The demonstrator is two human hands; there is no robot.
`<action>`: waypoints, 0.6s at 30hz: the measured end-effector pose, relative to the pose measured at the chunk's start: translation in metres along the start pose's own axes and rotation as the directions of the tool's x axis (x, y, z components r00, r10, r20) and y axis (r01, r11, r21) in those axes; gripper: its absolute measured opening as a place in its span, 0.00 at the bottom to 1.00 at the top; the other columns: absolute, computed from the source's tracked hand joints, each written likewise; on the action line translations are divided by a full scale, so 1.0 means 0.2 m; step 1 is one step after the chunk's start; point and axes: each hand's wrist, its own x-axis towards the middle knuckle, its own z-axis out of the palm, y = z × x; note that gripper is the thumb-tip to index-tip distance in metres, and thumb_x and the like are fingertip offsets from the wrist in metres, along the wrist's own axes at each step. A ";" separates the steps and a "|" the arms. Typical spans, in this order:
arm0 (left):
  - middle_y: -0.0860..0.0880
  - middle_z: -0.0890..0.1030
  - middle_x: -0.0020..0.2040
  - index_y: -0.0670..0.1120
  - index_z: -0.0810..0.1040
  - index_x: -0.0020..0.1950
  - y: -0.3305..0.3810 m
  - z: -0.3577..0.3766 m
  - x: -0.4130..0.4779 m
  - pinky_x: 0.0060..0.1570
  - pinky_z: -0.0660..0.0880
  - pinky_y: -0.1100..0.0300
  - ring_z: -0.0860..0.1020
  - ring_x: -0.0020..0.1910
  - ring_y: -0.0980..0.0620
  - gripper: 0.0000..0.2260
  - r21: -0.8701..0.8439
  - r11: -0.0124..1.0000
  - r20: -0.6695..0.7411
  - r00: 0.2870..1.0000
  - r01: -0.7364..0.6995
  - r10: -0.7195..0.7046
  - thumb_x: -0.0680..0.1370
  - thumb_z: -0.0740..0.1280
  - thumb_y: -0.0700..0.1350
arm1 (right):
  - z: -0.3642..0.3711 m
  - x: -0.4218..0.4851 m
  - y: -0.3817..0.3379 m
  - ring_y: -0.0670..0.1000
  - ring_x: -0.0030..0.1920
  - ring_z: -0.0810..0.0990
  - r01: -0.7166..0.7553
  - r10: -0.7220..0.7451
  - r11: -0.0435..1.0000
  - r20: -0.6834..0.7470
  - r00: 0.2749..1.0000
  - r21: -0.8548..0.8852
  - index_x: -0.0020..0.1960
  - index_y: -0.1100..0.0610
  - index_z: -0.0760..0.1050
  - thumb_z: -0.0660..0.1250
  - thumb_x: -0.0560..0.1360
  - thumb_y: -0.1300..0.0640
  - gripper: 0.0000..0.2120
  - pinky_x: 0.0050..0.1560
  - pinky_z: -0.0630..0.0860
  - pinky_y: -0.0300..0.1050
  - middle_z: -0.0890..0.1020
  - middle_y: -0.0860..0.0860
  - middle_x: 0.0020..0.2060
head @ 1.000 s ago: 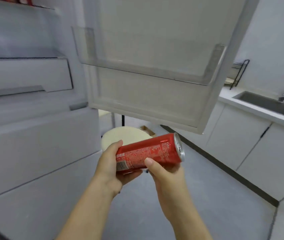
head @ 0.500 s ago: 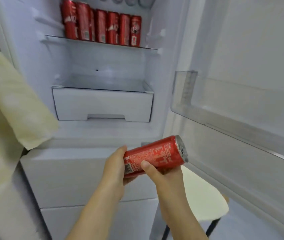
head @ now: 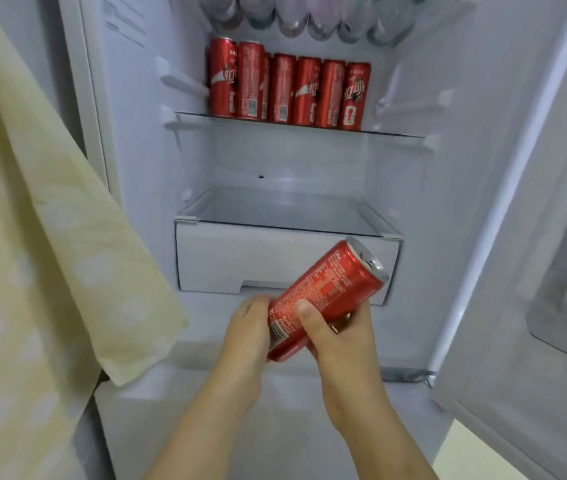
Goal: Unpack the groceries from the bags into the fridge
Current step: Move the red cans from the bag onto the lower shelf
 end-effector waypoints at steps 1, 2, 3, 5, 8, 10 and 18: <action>0.43 0.83 0.45 0.45 0.79 0.48 0.03 -0.01 0.05 0.40 0.77 0.59 0.81 0.42 0.49 0.13 0.052 0.996 0.021 0.997 -0.069 0.068 0.80 0.55 0.45 | 0.04 0.05 0.01 0.40 0.44 0.82 0.034 -0.034 0.999 -0.030 0.999 0.000 0.52 0.43 0.71 0.73 0.67 0.61 0.20 0.46 0.77 0.40 0.83 0.39 0.40; 0.45 0.82 0.43 0.46 0.79 0.46 0.07 -0.03 0.11 0.36 0.76 0.63 0.80 0.41 0.51 0.13 0.089 0.986 0.040 0.989 -0.142 0.139 0.80 0.55 0.44 | 0.08 0.11 0.01 0.41 0.43 0.82 0.066 -0.065 0.998 -0.057 0.996 0.006 0.51 0.44 0.72 0.73 0.67 0.61 0.19 0.46 0.77 0.40 0.83 0.39 0.39; 0.47 0.82 0.41 0.46 0.78 0.45 0.11 -0.04 0.15 0.33 0.75 0.66 0.79 0.38 0.54 0.13 0.115 0.972 0.055 0.978 -0.204 0.199 0.81 0.55 0.44 | 0.12 0.16 0.01 0.42 0.43 0.82 0.094 -0.092 0.995 -0.079 0.993 0.017 0.50 0.45 0.72 0.73 0.67 0.61 0.18 0.46 0.77 0.41 0.83 0.40 0.39; 0.50 0.81 0.39 0.48 0.77 0.42 0.21 -0.07 0.25 0.31 0.73 0.66 0.78 0.36 0.56 0.12 0.154 0.944 0.091 0.955 -0.292 0.281 0.81 0.56 0.44 | 0.20 0.28 -0.01 0.45 0.44 0.83 0.144 -0.139 0.989 -0.103 0.985 0.040 0.50 0.45 0.73 0.73 0.66 0.59 0.17 0.47 0.78 0.43 0.83 0.42 0.39; 0.49 0.81 0.41 0.49 0.76 0.41 0.35 -0.12 0.40 0.42 0.77 0.55 0.79 0.42 0.51 0.11 0.217 0.892 0.128 0.917 -0.398 0.378 0.81 0.57 0.45 | 0.32 0.44 -0.06 0.45 0.44 0.83 0.212 -0.208 0.977 -0.100 0.973 0.026 0.50 0.45 0.74 0.74 0.66 0.57 0.17 0.45 0.79 0.41 0.82 0.44 0.40; 0.50 0.81 0.41 0.50 0.76 0.41 0.44 -0.14 0.50 0.44 0.76 0.54 0.79 0.43 0.50 0.10 0.252 0.847 0.148 0.884 -0.468 0.444 0.80 0.58 0.46 | 0.38 0.54 -0.10 0.45 0.43 0.82 0.254 -0.252 0.967 -0.101 0.962 0.001 0.49 0.46 0.74 0.73 0.68 0.59 0.14 0.44 0.78 0.39 0.81 0.45 0.40; 0.57 0.72 0.46 0.57 0.72 0.39 0.76 -0.13 0.69 0.41 0.72 0.65 0.76 0.45 0.57 0.10 0.365 0.565 0.164 0.648 -0.740 0.743 0.77 0.64 0.43 | 0.50 0.86 -0.31 0.46 0.44 0.82 0.374 -0.375 0.927 -0.085 0.923 -0.029 0.48 0.47 0.75 0.72 0.70 0.56 0.10 0.44 0.79 0.43 0.82 0.45 0.41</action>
